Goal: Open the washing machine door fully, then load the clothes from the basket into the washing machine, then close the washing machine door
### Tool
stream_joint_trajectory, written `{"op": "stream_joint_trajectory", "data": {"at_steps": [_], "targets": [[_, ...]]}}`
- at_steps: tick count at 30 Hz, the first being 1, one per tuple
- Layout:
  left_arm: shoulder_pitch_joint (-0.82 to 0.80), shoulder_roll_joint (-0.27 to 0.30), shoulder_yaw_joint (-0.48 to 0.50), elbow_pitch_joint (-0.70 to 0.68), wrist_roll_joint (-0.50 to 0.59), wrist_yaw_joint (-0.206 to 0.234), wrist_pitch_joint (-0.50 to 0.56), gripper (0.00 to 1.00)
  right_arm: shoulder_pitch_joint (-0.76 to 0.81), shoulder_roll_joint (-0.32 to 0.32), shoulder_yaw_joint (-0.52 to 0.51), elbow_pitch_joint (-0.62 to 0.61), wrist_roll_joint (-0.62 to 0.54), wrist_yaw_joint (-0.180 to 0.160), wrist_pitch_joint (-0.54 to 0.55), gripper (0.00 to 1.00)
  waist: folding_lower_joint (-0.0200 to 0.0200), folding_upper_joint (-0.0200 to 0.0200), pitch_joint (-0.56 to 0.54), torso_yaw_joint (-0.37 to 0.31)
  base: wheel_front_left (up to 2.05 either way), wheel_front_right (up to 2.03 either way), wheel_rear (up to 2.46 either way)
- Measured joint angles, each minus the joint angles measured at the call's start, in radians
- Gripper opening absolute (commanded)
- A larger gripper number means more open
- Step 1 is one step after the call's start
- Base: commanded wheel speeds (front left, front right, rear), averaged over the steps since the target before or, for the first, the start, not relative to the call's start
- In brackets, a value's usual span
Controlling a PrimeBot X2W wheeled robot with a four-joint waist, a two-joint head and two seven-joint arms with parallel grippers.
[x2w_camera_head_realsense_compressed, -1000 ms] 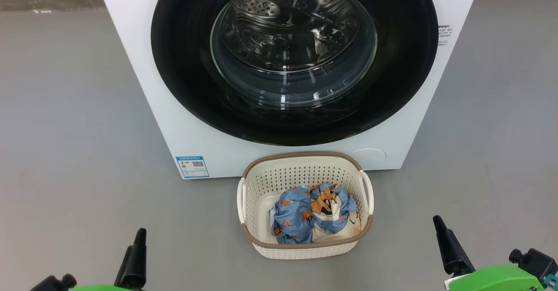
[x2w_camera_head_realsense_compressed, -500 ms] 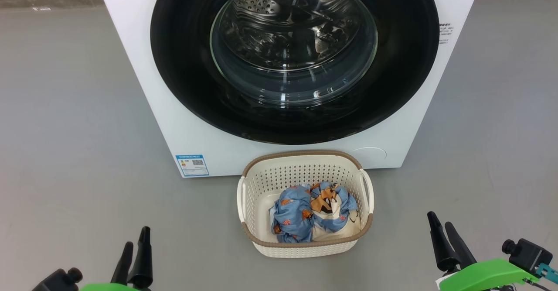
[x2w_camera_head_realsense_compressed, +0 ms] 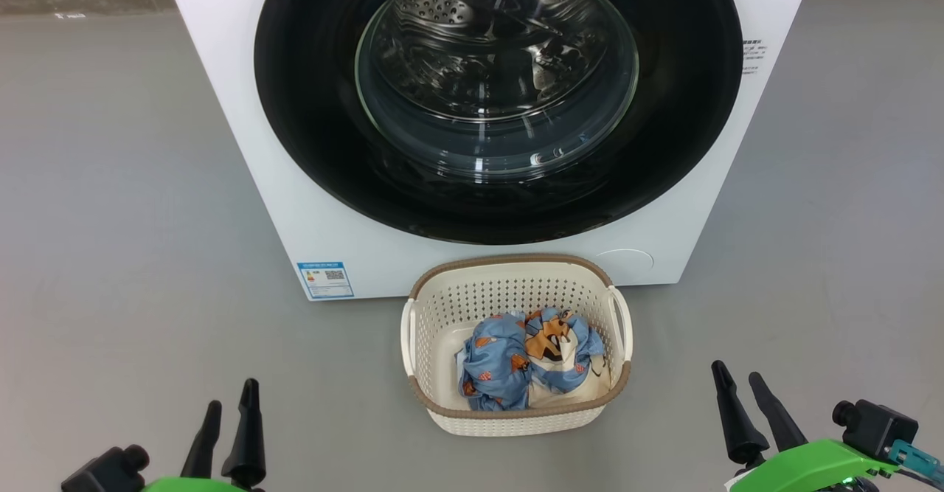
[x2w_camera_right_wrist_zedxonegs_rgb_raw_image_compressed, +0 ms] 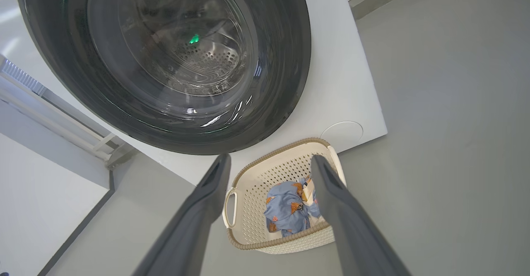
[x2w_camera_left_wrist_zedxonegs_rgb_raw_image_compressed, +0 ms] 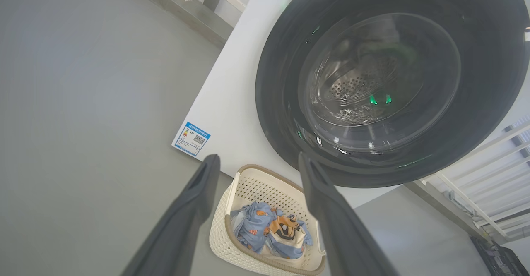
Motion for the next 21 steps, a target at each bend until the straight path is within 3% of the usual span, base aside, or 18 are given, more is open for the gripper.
{"op": "stream_joint_trajectory", "data": {"at_steps": [21], "targets": [[0.000, 0.010, -0.024, -0.030, 0.222, 0.000, -0.058, 1.00, 0.000, -0.014, 0.006, -0.002, -0.234, 0.000, -0.058, 1.00, 0.0000, 0.0000, 0.003, 0.005, 0.00, 0.00, 0.00]]}}
